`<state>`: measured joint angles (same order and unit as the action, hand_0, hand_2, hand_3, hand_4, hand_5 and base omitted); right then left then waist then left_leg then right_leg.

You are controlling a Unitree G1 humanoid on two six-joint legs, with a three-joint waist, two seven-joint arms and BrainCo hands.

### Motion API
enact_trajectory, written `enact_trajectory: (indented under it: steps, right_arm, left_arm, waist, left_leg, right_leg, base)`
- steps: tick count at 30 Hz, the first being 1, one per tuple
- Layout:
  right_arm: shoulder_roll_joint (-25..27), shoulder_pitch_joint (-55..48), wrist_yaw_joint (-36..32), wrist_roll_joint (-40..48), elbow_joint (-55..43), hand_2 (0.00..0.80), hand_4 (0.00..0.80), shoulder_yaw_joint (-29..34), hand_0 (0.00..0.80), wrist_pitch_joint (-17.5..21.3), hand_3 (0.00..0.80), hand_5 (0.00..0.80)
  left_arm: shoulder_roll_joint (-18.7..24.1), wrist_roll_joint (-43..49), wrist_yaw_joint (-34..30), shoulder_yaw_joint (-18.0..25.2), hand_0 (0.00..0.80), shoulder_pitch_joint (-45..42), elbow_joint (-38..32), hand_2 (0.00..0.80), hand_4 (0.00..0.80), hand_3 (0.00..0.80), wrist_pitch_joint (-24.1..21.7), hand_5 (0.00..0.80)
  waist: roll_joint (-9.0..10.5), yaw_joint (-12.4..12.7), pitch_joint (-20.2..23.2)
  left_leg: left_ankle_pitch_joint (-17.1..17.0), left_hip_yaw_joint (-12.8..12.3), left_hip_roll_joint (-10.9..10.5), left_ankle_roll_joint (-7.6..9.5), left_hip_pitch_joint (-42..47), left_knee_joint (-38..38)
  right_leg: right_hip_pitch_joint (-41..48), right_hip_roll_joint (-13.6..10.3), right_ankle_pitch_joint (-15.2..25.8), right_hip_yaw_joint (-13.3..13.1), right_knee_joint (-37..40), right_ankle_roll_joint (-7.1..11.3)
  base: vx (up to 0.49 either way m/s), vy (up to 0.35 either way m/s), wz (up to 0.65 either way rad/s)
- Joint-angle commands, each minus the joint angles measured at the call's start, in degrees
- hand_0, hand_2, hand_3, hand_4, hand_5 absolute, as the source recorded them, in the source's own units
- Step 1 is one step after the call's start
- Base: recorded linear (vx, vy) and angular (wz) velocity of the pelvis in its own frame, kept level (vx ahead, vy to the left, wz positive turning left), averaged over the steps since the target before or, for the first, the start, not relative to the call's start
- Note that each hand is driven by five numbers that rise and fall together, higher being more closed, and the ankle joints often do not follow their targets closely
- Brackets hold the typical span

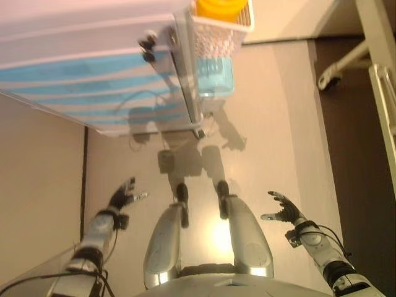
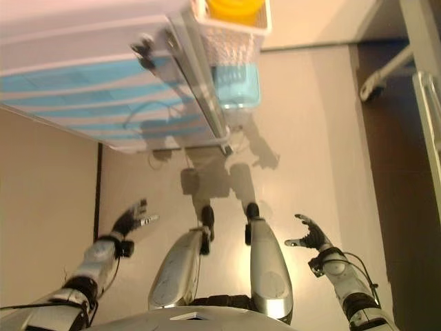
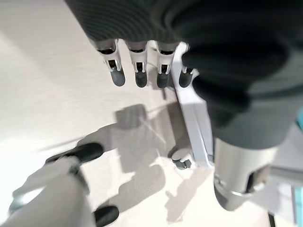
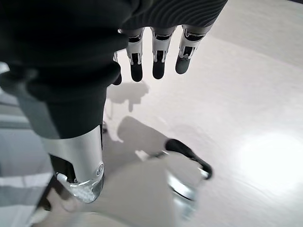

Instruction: Open the drawer and pick up the medicine

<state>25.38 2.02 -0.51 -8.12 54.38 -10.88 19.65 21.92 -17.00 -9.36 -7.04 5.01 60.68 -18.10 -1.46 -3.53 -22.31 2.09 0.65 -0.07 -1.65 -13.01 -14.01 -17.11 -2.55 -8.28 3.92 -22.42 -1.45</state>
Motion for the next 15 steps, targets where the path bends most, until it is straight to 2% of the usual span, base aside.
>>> enact_trajectory:
  steps: [1, 5, 9, 12, 15]
  right_arm:
    - [-1.0, -4.3, -0.4, -0.6, 3.5, 0.000, 0.000, 0.9, 0.000, 3.7, 0.000, 0.000]
    - [-4.2, -3.8, -1.1, -0.7, 8.6, 0.000, 0.000, 0.8, 0.000, 3.7, 0.000, 0.000]
    - [-6.4, -2.8, -2.3, 1.5, 12.2, 0.000, 0.000, 1.1, 0.000, 2.3, 0.000, 0.000]
    - [-7.6, -2.2, -3.1, 1.0, 14.3, 0.000, 0.000, 0.9, 0.000, 0.5, 0.000, 0.000]
    - [-8.2, -1.5, -3.3, 2.2, 15.0, 0.000, 0.000, 0.5, 0.000, -0.7, 0.000, 0.000]
  left_arm:
    - [-1.4, -2.3, -3.3, 3.2, 0.000, -3.1, 3.8, 0.000, 0.000, 0.000, -0.9, 0.000]
    - [-4.7, -0.6, -6.2, 3.3, 0.000, -5.3, 8.6, 0.000, 0.000, 0.000, 2.6, 0.000]
    - [-7.2, 0.7, -8.8, 2.2, 0.000, -6.7, 12.2, 0.000, 0.000, 0.000, 3.3, 0.000]
    - [-7.7, -2.0, -6.9, 3.3, 0.000, -6.1, 13.0, 0.000, 0.000, 0.000, 6.3, 0.000]
    - [-7.7, 0.1, -8.0, 2.1, 0.000, -5.1, 13.4, 0.000, 0.000, 0.000, 5.0, 0.000]
  waist:
    - [0.62, 0.6, 7.8]
    - [1.16, 2.6, 11.4]
    - [1.72, 3.8, 13.1]
    - [1.79, 4.4, 13.9]
    - [1.86, 4.6, 14.4]
  left_leg:
    - [1.3, -1.1, -3.7, 2.67, 5.8, 5.8]
    - [0.8, -0.5, -3.6, 2.19, 10.0, 9.8]
    - [1.0, -0.3, -3.5, 2.60, 12.5, 11.0]
    - [0.3, -0.3, -3.0, 2.41, 14.6, 13.8]
    - [0.1, 0.2, -2.9, 2.25, 15.6, 14.6]
  right_leg:
    - [9.1, 0.9, 3.3, 2.8, 12.4, 2.36]
    - [14.2, 0.9, 4.1, 5.0, 16.8, 2.87]
    - [17.3, 0.9, 4.0, 5.8, 18.0, 2.94]
    - [19.3, 1.0, 3.8, 6.7, 18.8, 3.20]
    - [20.2, 1.1, 3.9, 7.0, 19.4, 3.23]
  base:
    - [0.043, -0.089, 0.40]
    - [-0.019, -0.070, 0.31]
    - [-0.061, -0.046, 0.21]
    - [-0.056, -0.023, 0.15]
    - [-0.051, -0.008, 0.14]
